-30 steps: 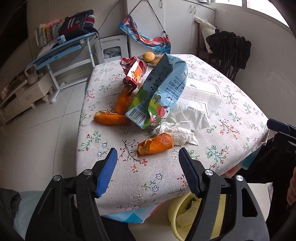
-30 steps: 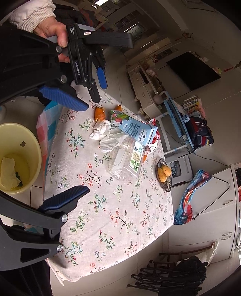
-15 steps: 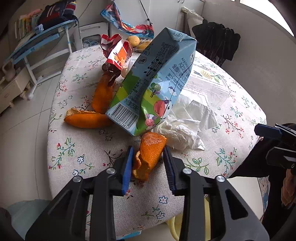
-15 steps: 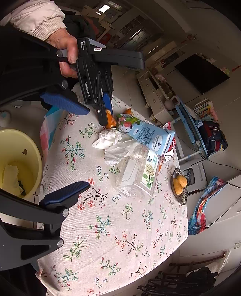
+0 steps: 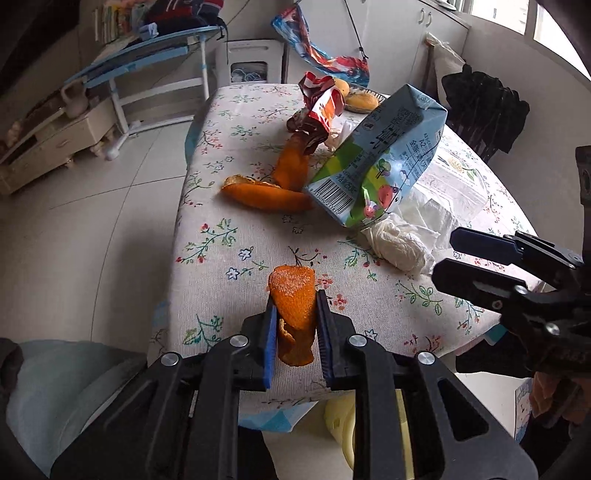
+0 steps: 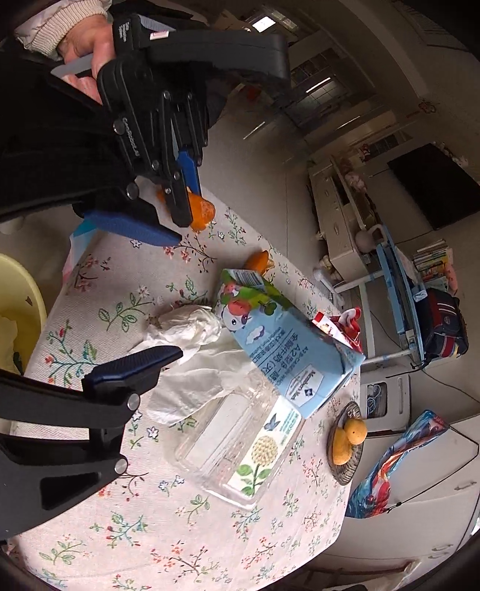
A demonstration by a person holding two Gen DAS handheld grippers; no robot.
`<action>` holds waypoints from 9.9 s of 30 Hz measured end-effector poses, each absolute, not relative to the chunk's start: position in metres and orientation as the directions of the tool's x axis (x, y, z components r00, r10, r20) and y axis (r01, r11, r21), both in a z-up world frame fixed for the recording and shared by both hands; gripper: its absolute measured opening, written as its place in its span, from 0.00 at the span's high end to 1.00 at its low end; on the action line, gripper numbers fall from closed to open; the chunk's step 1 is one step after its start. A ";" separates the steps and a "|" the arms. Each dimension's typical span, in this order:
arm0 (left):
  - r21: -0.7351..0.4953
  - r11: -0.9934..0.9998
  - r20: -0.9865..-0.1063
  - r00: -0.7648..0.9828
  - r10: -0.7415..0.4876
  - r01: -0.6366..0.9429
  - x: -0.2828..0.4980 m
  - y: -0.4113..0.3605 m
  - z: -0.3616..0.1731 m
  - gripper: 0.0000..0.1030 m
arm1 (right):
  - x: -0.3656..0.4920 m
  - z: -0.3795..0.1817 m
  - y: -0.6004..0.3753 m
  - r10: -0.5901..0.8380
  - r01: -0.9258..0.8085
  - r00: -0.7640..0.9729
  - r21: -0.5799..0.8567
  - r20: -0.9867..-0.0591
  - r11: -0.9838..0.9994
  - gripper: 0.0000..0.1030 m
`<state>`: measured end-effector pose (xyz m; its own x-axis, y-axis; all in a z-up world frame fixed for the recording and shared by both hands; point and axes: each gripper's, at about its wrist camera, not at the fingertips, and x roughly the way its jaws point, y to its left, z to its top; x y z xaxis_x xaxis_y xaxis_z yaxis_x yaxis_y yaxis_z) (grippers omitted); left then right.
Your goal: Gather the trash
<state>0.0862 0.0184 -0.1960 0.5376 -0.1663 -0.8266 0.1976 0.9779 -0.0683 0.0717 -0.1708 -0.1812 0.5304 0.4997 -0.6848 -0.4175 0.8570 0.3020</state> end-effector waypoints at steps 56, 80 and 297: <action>0.075 0.948 -0.701 0.692 -0.171 0.310 -0.037 -0.042 -0.091 0.82 | -0.044 -0.209 -0.221 0.452 -0.341 0.394 0.329 -0.800 0.880 0.68; -0.089 0.852 -0.846 0.413 -0.338 0.516 -0.085 -0.098 -0.154 0.78 | -0.070 -0.162 -0.287 0.382 -0.171 0.723 0.387 -0.575 0.906 0.42; 0.050 0.997 -0.835 0.550 0.014 0.050 0.274 -0.049 -0.228 0.06 | 0.053 -0.163 -0.268 0.578 -0.319 0.582 0.494 -0.572 0.809 0.26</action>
